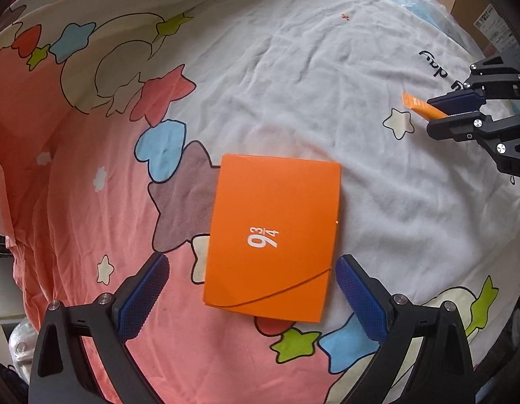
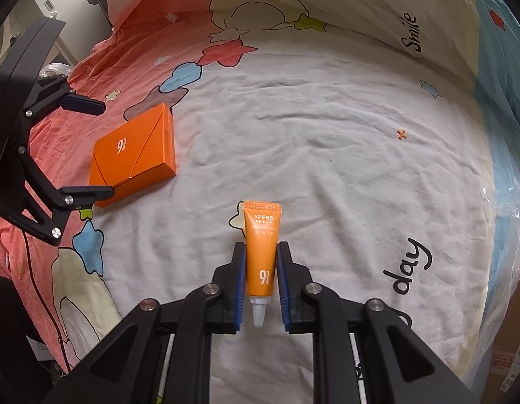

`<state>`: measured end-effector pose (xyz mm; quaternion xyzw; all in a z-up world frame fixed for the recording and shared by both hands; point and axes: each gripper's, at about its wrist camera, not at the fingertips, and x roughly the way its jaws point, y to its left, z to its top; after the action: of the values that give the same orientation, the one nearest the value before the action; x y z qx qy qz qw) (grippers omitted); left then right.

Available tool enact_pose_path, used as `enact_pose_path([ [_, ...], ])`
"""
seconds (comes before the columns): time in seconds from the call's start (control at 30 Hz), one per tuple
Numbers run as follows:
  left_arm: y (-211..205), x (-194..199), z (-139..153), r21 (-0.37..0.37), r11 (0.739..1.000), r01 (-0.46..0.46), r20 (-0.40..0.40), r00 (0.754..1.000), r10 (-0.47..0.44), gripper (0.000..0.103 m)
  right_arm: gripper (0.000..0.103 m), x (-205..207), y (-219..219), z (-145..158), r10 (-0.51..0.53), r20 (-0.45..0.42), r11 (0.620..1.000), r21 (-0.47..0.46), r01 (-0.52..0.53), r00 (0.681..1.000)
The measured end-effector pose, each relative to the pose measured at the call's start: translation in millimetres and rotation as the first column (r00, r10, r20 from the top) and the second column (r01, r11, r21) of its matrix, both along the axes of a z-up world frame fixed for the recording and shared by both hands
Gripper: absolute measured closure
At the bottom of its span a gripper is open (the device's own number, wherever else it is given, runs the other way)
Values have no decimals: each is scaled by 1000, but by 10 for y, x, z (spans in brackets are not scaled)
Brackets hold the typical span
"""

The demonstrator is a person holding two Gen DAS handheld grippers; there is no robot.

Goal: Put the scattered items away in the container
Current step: 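Close the left gripper on the orange printed box and lift it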

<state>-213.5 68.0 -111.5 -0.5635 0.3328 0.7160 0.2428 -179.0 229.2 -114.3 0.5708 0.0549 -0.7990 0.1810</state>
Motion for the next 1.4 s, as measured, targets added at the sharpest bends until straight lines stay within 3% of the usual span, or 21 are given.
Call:
enact_pose_path([
  [0.17, -18, -108, -42, 4, 1000, 19, 21, 1000, -19, 2, 87, -52, 1, -12, -8, 2, 1000, -2, 8, 1000],
  [0.4, 39, -148, -262, -50, 997, 60, 42, 997, -58, 2, 87, -62, -8, -27, -3, 3, 1000, 0, 3, 1000],
  [0.8, 17, -205, -310, -3, 999, 37, 67, 997, -37, 2, 87, -82, 44, 8, -18, -5, 1000, -24, 17, 1000],
  [0.93, 9, -190, -277, 24, 1000, 20, 65, 998, -22, 19, 87, -62, 51, 30, -20, -6, 999, -30, 20, 1000],
  [1.13, 39, -104, -261, -10, 999, 30, 33, 999, -30, 19, 87, 2, 91, 100, -27, -9, 999, -43, 27, 1000],
  [1.4, 137, 27, -95, 1, 1000, 13, 10, 1000, -13, 19, 87, 169, 196, 278, -61, -22, 996, -60, 59, 998],
])
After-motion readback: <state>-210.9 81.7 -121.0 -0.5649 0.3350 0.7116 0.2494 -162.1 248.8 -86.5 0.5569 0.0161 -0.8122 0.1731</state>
